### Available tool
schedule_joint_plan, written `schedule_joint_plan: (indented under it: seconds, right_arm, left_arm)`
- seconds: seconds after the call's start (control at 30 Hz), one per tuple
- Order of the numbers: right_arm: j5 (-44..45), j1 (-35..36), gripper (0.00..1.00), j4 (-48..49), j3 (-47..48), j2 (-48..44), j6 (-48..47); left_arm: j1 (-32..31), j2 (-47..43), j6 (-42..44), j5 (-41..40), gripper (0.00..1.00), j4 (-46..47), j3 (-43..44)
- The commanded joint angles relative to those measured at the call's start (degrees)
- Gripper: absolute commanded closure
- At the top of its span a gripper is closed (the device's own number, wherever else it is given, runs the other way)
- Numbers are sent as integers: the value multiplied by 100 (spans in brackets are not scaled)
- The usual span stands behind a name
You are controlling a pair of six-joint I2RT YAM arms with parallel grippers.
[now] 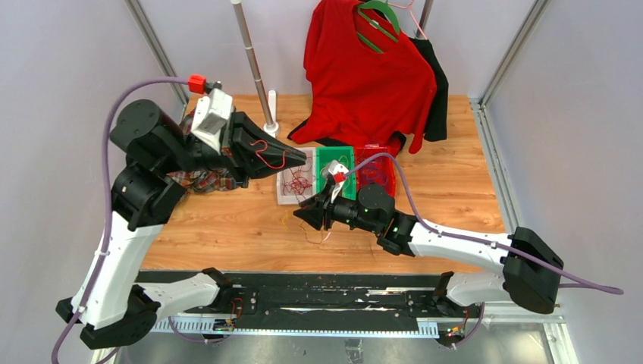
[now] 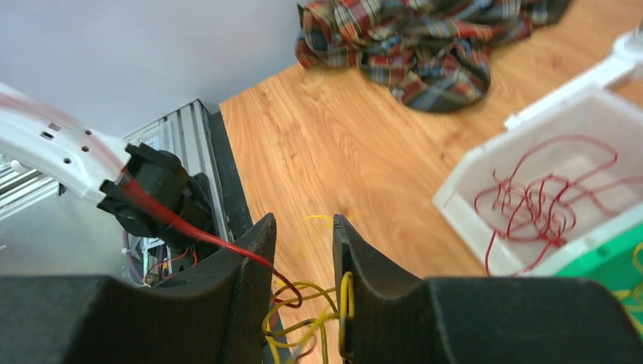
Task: Untangle the cables
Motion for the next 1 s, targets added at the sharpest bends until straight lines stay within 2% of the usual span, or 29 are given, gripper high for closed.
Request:
schedule_joint_plan:
  seconds: [0.0,0.13,0.23,0.37,0.53,0.7,0.97]
  right_arm:
    - [301,-11,68,148,-367,-37,532]
    - [418,-11,70,149,-687,106,828]
    - [580,-11,58,179,-889,317,1023]
    - [749,-11,59,-102,-941,584,1037]
    - [713,-11,58,-388,-987,713,1154]
    - [784,-2,55,-658,-987,751,1123]
    - [897,0,58,-987,-1061,690,1241]
  left_arm:
    - [-26,33,122,-223,100,43,497]
    - [-26,182,414,-500,100,-236,1097]
    - [-29,213,312,-814,99,-144,1290]
    - [-26,196,314,-1282,100,186,1462]
    - [-26,470,1117,-1931,99,-94,2343]
    - [-26,531,1825,-2452,99,-73,2705]
    - [-26,673,2941,-3317,99,396,3137]
